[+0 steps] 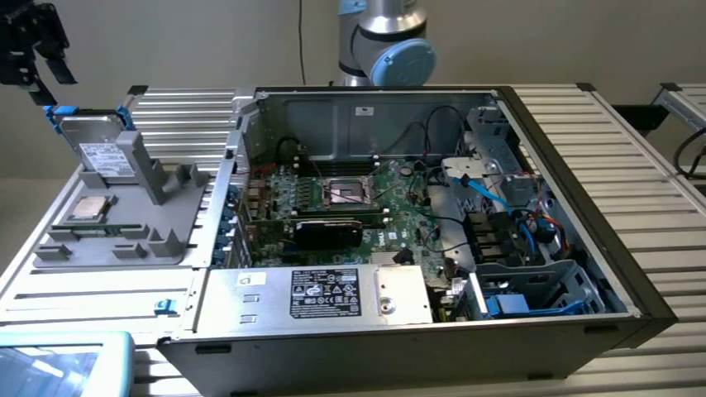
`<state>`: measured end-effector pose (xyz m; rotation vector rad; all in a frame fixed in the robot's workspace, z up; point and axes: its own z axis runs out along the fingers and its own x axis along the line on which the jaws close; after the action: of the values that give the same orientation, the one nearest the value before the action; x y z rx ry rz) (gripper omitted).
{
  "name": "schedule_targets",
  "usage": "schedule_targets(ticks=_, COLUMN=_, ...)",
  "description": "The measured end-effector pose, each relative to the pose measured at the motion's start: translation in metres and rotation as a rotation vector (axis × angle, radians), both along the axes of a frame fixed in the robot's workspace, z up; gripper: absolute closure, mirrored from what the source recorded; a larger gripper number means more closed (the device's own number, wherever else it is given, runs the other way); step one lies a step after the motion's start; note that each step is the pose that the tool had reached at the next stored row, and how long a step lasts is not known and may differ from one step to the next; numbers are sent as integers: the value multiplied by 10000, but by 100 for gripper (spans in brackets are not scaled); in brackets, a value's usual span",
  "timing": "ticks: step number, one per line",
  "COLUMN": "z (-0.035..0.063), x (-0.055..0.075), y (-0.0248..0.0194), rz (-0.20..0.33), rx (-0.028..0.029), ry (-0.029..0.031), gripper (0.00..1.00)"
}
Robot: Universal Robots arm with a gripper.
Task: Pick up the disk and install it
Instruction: 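Pick up the disk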
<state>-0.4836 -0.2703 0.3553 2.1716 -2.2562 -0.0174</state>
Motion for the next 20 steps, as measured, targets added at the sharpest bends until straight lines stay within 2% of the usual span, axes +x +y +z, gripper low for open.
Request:
schedule_targets(ticks=3, z=-55, x=0, y=0, rz=2, rx=-18, ry=-1, gripper=37)
schedule_targets(ticks=6, z=-102, x=0, y=1, rz=2, rx=-62, ry=-1, gripper=37)
schedule_targets(ticks=7, z=-110, x=0, y=3, rz=1, rx=-116, ry=2, gripper=37)
schedule_targets(ticks=10, z=-131, x=0, y=34, rz=5, rx=-338, ry=4, gripper=37)
schedule_targets(ticks=11, z=-144, x=0, y=45, rz=5, rx=-377, ry=3, gripper=37)
schedule_targets(ticks=17, z=-158, x=0, y=47, rz=9, rx=-383, ry=5, gripper=37)
schedule_targets(ticks=20, z=-198, x=-7, y=47, rz=9, rx=-383, ry=5, gripper=37)
